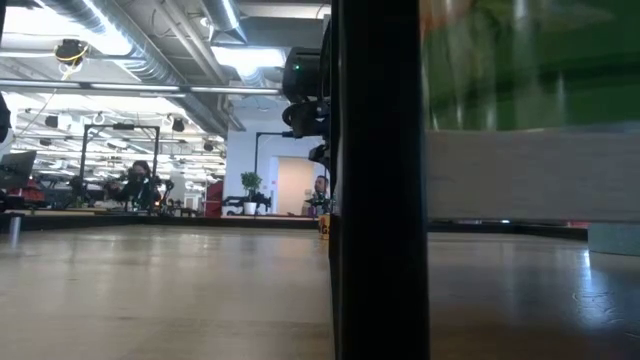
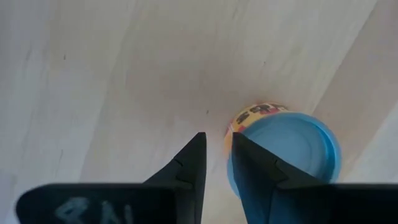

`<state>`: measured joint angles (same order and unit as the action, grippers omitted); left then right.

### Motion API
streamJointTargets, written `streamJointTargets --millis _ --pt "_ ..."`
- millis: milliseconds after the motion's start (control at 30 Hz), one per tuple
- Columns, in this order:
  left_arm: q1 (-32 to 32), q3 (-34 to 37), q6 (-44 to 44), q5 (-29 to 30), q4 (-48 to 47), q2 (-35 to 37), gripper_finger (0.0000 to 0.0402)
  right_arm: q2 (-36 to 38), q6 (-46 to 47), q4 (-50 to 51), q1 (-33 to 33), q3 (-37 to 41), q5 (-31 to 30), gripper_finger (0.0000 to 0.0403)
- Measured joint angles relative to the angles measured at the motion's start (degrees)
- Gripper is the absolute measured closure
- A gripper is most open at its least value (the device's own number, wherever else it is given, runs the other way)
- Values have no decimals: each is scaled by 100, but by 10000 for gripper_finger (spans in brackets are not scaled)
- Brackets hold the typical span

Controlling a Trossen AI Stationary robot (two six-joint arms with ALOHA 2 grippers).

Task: Pick and place cans onto a shelf
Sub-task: Put the canned orange on the shelf

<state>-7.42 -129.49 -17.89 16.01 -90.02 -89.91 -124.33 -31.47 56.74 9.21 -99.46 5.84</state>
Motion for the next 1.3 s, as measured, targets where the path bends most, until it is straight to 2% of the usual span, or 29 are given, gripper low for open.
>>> streamJointTargets --millis 200,367,600,1000,1300 --pt "2 0 42 0 0 0 365 -105 276 -95 0 -13 -113 324" --pt "0 0 44 1 0 0 365 -105 267 -63 2 -74 136 327" --pt "2 2 44 0 0 0 365 -90 290 2 7 -235 -97 348" --pt "2 2 42 2 0 0 365 -87 640 7 112 -238 -95 349" --pt "0 2 35 0 2 0 365 -70 1320 -88 363 -130 70 349"
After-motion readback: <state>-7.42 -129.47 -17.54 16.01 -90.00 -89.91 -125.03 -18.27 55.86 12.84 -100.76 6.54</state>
